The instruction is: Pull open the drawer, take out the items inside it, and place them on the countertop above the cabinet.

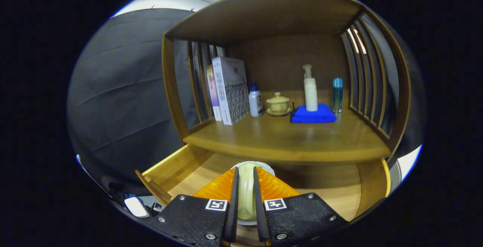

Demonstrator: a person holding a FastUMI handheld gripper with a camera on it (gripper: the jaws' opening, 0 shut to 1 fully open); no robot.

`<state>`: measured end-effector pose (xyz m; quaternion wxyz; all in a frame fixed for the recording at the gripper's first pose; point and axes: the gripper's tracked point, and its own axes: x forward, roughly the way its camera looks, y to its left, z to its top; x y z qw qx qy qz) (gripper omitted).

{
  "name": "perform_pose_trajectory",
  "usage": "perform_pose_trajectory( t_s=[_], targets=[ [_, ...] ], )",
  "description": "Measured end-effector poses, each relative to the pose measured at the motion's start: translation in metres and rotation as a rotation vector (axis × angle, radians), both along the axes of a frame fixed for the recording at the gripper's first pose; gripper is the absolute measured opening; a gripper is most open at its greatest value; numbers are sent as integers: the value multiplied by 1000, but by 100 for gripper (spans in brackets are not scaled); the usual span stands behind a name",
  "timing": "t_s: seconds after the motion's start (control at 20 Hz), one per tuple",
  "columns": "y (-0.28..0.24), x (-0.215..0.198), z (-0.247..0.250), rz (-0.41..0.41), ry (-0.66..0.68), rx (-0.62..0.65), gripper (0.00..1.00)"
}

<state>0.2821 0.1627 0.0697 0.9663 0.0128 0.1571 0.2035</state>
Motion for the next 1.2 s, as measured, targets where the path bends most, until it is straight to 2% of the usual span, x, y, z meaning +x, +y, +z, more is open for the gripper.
perform_pose_trajectory(
  t_s=[0.25,0.55,0.7,1.0,1.2],
  targets=[
    [-5,27,32,-32,-30,36,22],
    [-29,89,68,-147,-58,99,22],
    [-36,119,67,-203,-34,120,22],
    [-50,162,34,-301,27,110,22],
    [-52,157,22,-331,49,104,64]
  ],
)
